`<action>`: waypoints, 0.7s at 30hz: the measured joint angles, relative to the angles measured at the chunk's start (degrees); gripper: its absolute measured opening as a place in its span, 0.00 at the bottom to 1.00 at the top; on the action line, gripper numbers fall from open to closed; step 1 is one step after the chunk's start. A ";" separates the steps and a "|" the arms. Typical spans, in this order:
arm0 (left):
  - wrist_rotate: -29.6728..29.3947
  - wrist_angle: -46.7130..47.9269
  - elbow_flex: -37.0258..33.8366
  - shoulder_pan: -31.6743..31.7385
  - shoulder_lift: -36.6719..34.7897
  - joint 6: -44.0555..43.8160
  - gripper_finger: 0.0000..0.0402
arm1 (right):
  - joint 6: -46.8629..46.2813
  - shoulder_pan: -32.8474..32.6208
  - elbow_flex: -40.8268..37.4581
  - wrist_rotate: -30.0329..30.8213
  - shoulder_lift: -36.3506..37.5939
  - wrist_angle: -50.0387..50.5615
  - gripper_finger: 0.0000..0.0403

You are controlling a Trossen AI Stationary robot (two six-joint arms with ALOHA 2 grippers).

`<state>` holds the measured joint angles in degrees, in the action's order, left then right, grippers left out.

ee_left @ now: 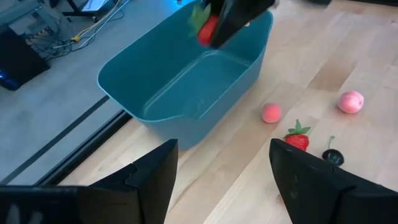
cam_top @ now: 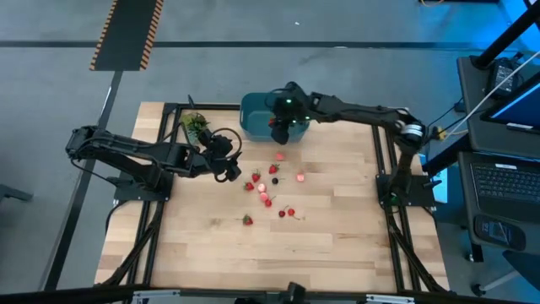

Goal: Pick and placing Produce into tupperware
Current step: Put the strawberry into the blue bin

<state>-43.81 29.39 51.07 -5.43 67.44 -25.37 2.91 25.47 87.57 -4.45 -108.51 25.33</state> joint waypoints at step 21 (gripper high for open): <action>0.01 0.00 0.00 0.00 0.02 -0.04 0.61 | -1.42 1.88 7.83 1.42 -10.01 7.53 0.53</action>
<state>-43.80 29.39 51.07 -5.43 67.46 -25.41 1.49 27.35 95.39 -3.03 -118.52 32.86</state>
